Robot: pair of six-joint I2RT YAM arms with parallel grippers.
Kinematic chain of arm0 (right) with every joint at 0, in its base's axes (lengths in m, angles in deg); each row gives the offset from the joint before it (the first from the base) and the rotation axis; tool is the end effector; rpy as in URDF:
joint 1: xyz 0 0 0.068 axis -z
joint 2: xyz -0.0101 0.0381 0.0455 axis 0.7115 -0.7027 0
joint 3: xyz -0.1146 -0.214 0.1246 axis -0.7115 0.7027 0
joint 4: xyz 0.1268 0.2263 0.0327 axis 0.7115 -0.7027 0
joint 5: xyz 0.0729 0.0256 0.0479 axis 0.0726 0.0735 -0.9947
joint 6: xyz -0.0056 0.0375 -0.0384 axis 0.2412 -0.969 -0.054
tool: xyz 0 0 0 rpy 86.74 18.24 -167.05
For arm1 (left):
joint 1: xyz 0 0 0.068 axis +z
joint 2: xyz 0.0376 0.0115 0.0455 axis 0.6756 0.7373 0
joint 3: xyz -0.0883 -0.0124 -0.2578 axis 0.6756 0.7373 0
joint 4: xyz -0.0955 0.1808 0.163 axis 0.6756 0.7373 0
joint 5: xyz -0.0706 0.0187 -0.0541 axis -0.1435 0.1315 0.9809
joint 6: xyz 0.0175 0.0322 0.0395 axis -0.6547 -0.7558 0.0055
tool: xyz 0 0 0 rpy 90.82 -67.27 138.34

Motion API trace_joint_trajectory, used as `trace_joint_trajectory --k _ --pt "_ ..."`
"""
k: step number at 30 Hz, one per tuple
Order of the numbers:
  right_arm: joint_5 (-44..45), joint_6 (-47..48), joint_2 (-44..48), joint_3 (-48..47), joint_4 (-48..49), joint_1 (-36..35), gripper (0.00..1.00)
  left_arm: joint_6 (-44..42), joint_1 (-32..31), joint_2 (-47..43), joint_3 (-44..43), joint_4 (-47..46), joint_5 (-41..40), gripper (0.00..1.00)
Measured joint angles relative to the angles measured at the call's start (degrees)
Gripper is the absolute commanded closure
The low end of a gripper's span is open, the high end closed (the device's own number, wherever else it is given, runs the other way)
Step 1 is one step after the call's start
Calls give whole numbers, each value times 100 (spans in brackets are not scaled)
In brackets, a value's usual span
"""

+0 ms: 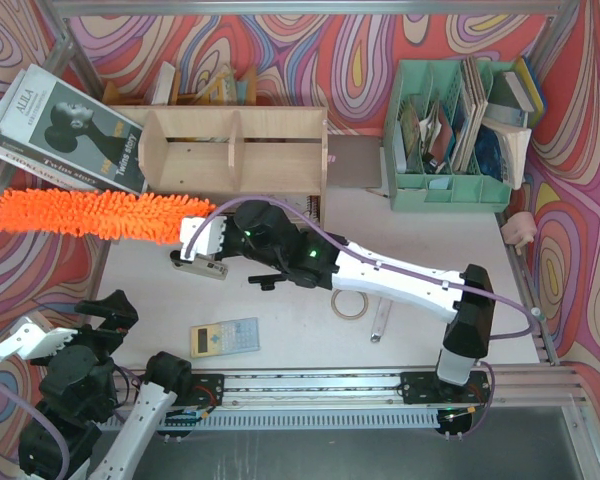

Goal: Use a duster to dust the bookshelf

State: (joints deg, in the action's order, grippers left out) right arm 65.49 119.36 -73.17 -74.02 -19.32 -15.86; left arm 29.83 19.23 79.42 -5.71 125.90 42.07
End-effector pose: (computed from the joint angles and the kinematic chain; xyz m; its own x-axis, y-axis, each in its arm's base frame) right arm 0.2100 0.3732 0.3850 0.4728 -0.5339 -0.7010 -0.6691 0.3001 -0.6798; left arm -0.0302 0.0410 0.3381 0.1531 -0.5626 -0.8124 -0.3770 0.7267 -0.5743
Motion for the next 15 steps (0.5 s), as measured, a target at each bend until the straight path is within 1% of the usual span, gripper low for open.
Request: trace_joint_trajectory --k 3,7,10,15 --pt "24 70 24 -275 33 -133 100 4 0 0 0 0 0 2" --pt "50 173 48 -273 22 -146 100 4 0 0 2 0 0 2" --pt "120 221 50 -120 81 -140 100 4 0 0 2 0 0 2" --pt "354 205 50 413 299 -144 100 4 0 0 2 0 0 2"
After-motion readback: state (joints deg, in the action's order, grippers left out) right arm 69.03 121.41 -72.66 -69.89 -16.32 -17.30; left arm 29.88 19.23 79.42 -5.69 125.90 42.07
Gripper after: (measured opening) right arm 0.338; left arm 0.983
